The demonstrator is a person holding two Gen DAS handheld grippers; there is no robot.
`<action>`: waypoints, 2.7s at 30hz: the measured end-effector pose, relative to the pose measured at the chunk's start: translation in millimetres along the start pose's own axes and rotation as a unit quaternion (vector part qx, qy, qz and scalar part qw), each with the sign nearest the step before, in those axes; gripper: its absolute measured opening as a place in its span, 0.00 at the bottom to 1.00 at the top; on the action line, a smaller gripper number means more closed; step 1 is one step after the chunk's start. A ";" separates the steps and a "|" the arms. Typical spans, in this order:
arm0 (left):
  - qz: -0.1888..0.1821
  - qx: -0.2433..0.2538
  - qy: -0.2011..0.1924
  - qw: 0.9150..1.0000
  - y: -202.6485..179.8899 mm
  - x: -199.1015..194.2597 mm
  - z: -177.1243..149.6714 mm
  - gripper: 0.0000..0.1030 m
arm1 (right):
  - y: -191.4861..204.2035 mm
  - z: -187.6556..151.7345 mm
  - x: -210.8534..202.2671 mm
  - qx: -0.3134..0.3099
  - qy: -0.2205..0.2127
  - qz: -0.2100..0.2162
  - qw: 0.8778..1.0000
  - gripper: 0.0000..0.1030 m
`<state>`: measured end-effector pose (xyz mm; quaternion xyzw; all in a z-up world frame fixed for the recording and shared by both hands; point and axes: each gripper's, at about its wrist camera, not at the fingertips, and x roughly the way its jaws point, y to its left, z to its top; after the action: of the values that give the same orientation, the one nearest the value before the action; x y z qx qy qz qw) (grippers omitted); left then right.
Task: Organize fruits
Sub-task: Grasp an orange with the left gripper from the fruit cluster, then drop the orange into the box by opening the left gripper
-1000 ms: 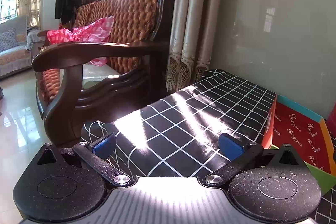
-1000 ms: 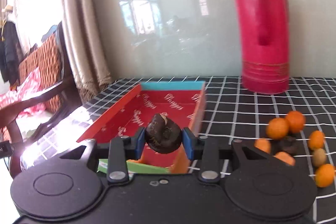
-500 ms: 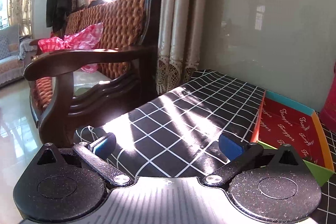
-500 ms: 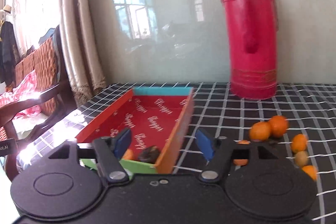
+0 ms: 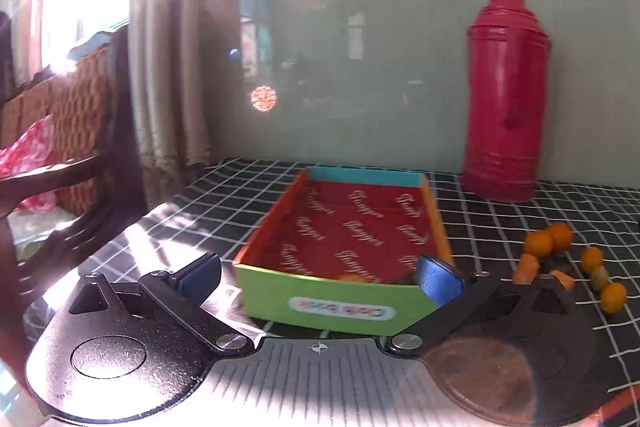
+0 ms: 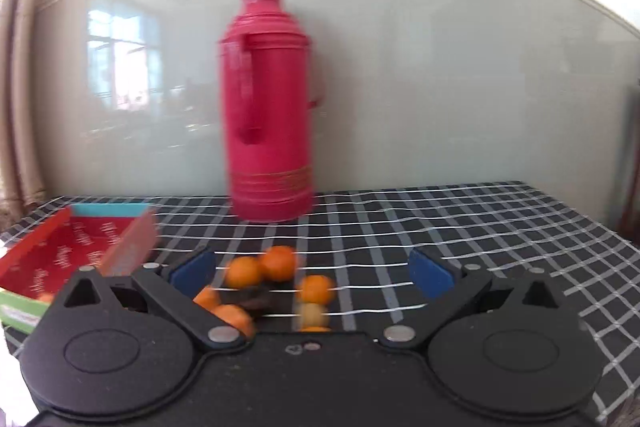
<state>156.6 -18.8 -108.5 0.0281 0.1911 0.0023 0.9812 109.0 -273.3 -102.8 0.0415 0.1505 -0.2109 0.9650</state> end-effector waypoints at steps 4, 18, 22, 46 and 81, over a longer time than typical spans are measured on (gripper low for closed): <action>-0.070 0.032 -0.004 0.997 -46.5 0.0 -1.8 1.00 | -45.5 -1.5 -2.4 0.035 -0.005 -0.077 0.996 0.94; -0.200 0.130 0.022 0.971 -202.8 -0.1 -23.5 0.92 | -149.7 -18.8 -16.0 0.119 0.011 -0.142 0.983 0.94; -0.200 0.130 0.052 0.970 -222.5 9.5 -28.9 0.78 | -157.9 -19.6 -21.8 0.123 0.006 -0.128 0.984 0.94; -0.187 0.084 0.084 0.975 -241.7 32.0 -38.0 0.33 | -172.8 -22.9 -29.9 0.150 -0.003 -0.120 0.981 0.94; 0.124 -0.044 0.085 0.988 -8.7 102.5 13.7 0.33 | -45.2 -13.6 -0.6 0.073 0.015 0.026 0.997 0.94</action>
<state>256.6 -26.6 -134.7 0.0078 0.2688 0.1351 0.9536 85.9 -312.1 -116.3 0.1194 0.1483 -0.1959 0.9620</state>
